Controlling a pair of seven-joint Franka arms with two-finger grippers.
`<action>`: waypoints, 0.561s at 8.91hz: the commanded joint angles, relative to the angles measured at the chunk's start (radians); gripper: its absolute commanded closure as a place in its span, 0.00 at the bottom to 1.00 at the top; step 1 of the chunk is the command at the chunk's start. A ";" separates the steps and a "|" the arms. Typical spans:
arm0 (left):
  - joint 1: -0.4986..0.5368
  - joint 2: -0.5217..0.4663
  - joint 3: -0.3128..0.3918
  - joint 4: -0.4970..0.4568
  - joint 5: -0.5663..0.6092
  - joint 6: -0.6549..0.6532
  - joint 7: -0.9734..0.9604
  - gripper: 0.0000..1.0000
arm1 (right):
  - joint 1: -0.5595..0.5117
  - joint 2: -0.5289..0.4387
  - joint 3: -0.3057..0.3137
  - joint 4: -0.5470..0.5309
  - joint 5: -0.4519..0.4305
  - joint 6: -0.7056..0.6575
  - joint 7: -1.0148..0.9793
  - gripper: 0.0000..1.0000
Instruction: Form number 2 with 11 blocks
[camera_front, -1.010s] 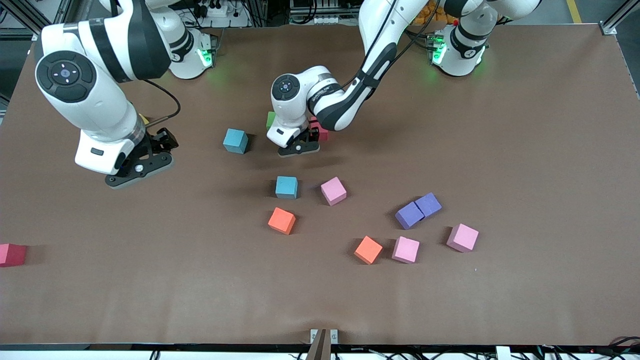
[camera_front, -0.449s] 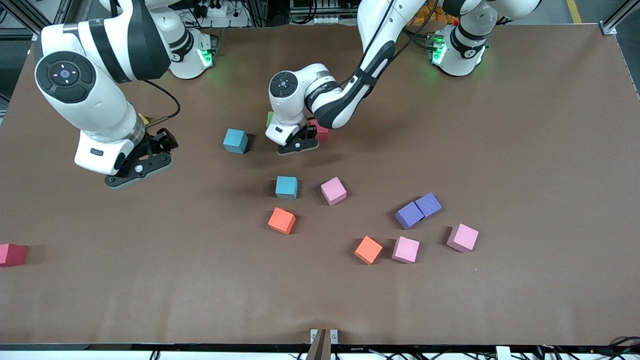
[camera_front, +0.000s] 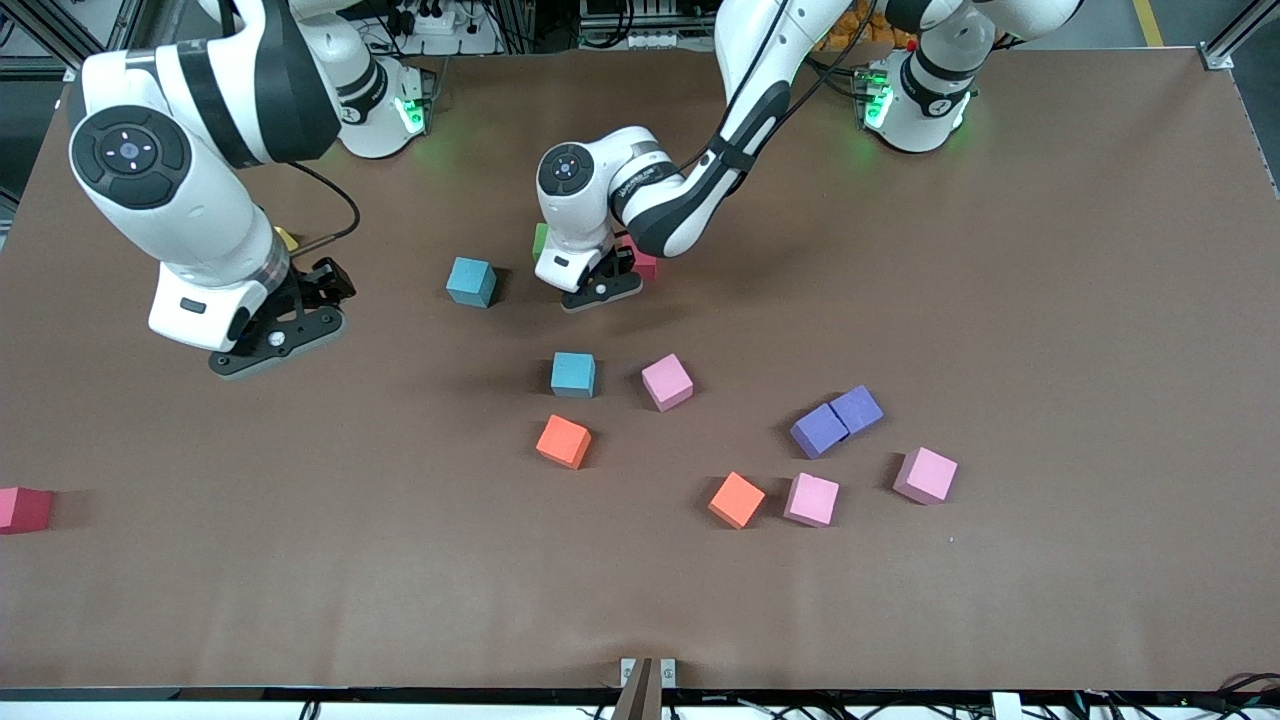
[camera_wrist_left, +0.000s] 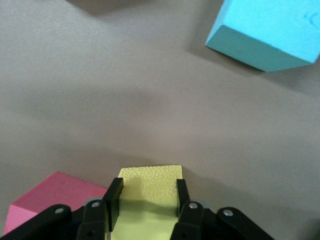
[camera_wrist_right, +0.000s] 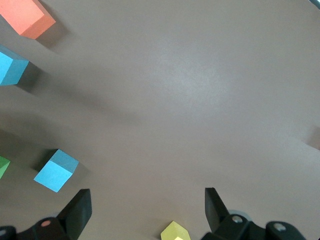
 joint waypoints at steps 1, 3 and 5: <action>-0.002 -0.026 0.011 0.005 0.010 -0.085 -0.067 1.00 | -0.018 0.007 0.012 0.014 -0.001 -0.002 -0.003 0.00; 0.004 -0.052 0.017 0.004 0.010 -0.140 -0.157 1.00 | -0.018 0.009 0.012 0.014 -0.001 -0.001 -0.003 0.00; 0.029 -0.097 0.019 0.002 0.010 -0.144 -0.306 1.00 | -0.018 0.010 0.012 0.014 0.001 -0.001 -0.003 0.00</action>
